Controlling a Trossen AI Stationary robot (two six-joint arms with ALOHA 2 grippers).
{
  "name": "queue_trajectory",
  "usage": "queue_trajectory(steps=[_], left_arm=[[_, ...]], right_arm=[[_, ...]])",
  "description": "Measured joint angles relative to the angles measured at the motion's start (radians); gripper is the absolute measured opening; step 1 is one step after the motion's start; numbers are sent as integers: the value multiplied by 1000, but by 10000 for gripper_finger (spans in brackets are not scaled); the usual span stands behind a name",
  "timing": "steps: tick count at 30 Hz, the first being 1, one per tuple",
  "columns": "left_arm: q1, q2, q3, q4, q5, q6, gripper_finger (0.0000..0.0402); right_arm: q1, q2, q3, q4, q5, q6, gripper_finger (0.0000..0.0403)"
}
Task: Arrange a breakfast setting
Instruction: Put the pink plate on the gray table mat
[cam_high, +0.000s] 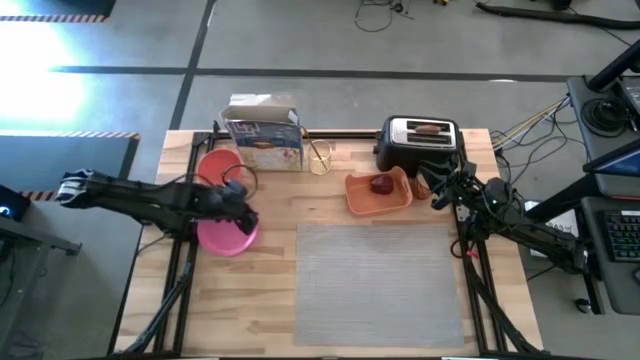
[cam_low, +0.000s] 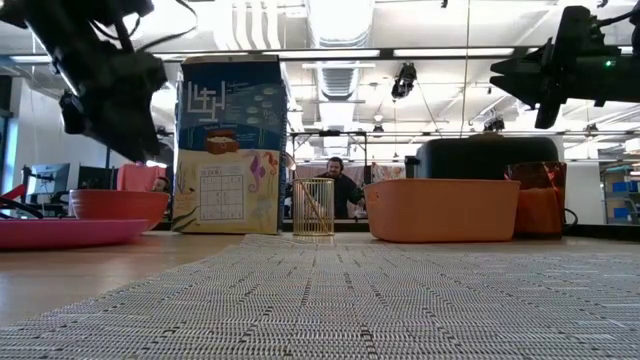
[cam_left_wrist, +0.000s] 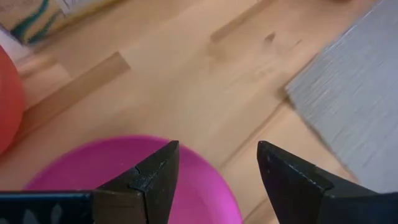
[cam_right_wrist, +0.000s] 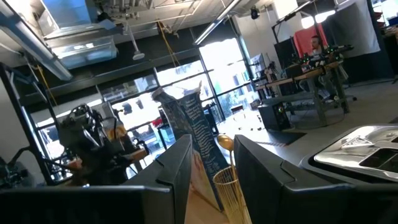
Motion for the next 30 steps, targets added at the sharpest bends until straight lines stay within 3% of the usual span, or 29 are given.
queue_trajectory(steps=[5,16,30], left_arm=[[0,98,0,13,8,-15,207],[-2,198,0,31,44,-69,267],[-43,363,-2,40,166,-68,270]], right_arm=[[0,0,0,0,0,0,112],[0,0,0,0,0,0,112],[0,0,0,0,0,0,112]])
